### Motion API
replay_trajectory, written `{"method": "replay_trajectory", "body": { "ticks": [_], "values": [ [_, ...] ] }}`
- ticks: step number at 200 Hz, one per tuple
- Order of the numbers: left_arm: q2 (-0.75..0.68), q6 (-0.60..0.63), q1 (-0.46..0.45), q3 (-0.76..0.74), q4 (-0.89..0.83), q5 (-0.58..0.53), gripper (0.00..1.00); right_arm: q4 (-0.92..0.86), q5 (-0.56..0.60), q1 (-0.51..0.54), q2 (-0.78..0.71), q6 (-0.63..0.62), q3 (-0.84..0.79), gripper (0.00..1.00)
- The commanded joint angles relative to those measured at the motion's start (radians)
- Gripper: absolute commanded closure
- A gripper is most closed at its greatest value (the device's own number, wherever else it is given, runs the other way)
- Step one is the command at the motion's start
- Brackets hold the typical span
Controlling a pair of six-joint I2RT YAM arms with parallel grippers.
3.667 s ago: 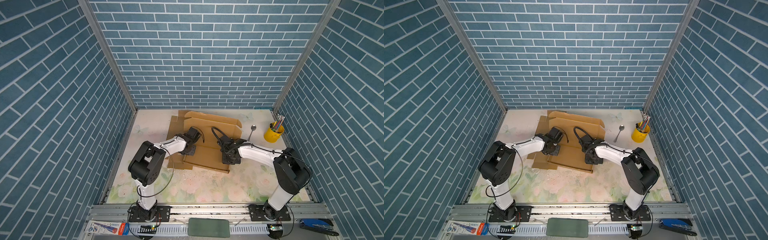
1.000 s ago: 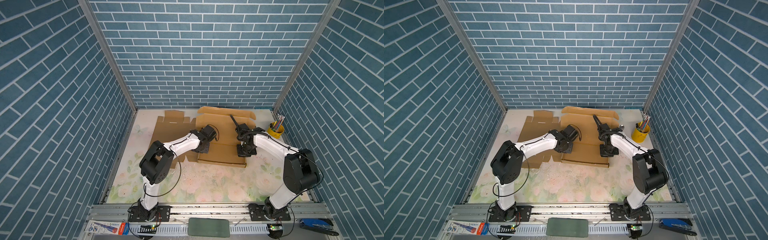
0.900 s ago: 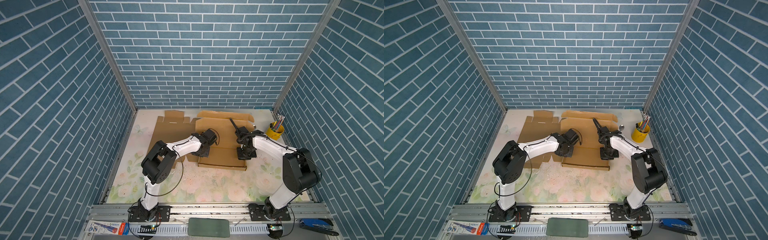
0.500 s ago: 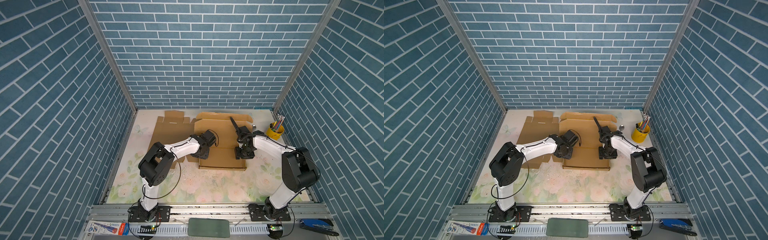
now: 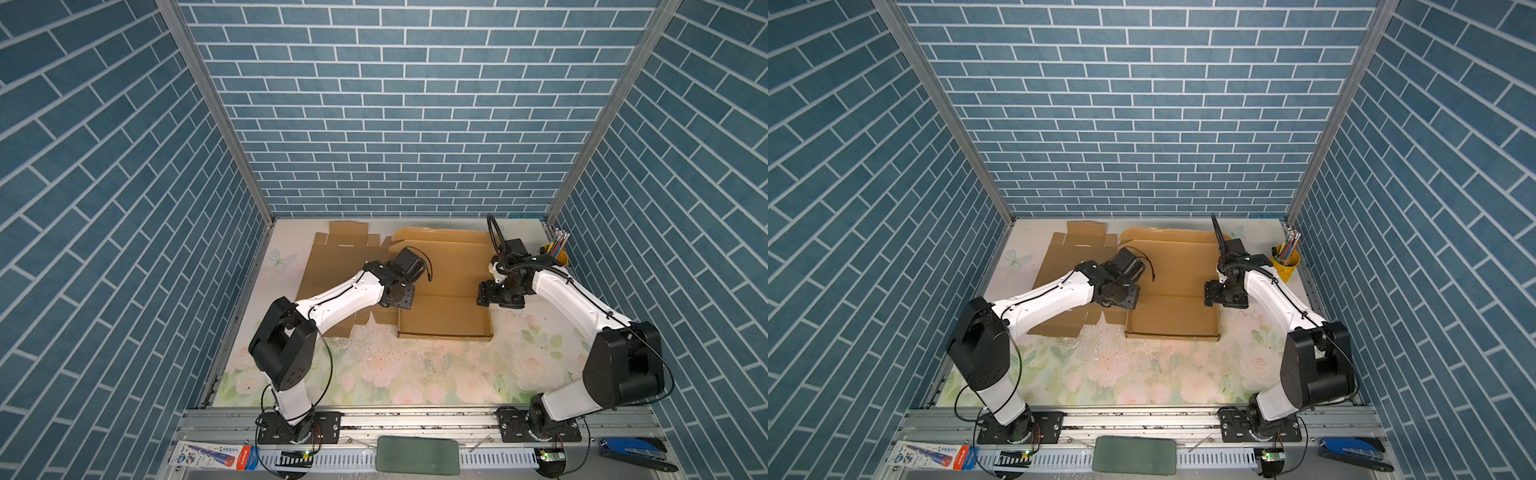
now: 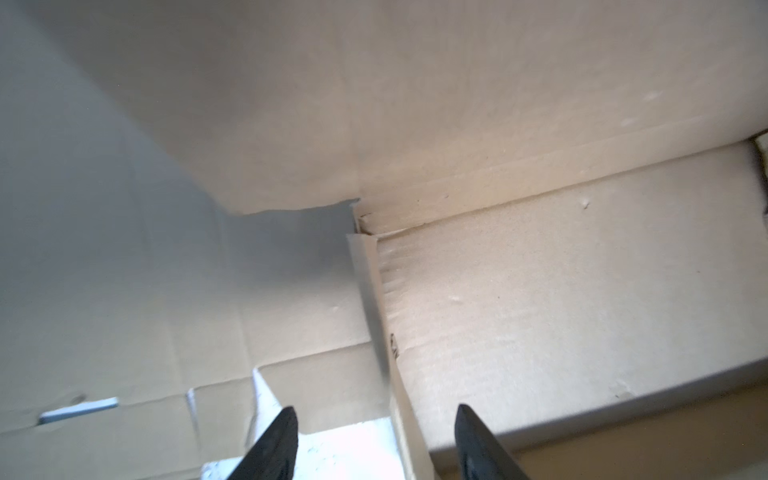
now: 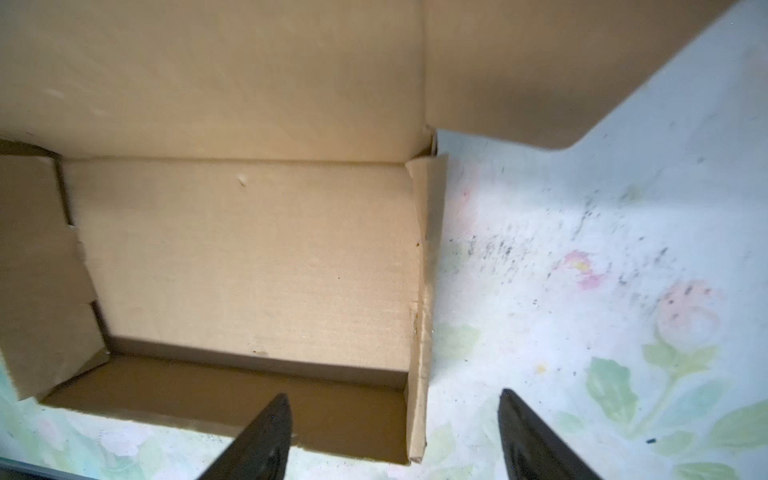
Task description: Fold the paper box
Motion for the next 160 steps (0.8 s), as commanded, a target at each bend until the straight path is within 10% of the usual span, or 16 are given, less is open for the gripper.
{"method": "replay_trajectory", "body": {
  "ticks": [1, 74, 160],
  "values": [
    [-0.072, 0.105, 0.035, 0.043, -0.063, -0.024, 0.37, -0.087, -0.017, -0.057, -0.052, -0.090, 0.106, 0.22],
    [-0.063, 0.384, 0.359, 0.153, 0.191, 0.596, 0.32, 0.021, -0.149, -0.202, 0.017, -0.315, 0.336, 0.21],
    [0.150, 0.597, 0.372, 0.309, 0.093, 0.648, 0.30, 0.006, -0.207, -0.205, 0.224, -0.439, 0.460, 0.23]
  ]
}}
